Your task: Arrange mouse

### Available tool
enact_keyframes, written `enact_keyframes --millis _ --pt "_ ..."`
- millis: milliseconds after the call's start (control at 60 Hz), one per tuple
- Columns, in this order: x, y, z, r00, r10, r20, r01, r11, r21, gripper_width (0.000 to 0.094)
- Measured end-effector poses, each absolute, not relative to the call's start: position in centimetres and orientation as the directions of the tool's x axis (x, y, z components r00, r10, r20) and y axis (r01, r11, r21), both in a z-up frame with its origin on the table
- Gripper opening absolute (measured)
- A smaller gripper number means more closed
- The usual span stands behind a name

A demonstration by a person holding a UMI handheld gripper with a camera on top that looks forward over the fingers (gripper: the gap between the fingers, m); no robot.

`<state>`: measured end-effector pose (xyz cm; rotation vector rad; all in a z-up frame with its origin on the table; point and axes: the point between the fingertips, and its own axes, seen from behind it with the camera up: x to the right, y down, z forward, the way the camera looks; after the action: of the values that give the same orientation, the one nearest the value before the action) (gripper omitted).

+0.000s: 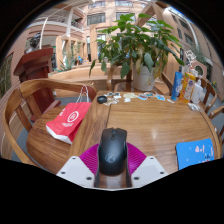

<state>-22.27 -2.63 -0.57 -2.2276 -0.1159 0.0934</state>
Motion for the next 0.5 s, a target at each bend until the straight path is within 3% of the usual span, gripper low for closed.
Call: enact_keyframes --millis 117,200,367,500 --pt "-22.9 -3.7 3.4 0.988 0.143 -0.062 0.03 -0.562 -0.827 0.0357" --pt "-23.8 -4.7 8.9 0.984 0.16 -0.078 0.007 -0.473 -0.881 0.0358" --pt "-18.2 -6.8 23.3 0.969 0.211 -0.125 -0.058 -0.299 -0.953 0.0358" --pt "-11.2 -8.6 28.9 0.976 0.18 -0.125 -0.084 -0.218 -0.972 0.0356"
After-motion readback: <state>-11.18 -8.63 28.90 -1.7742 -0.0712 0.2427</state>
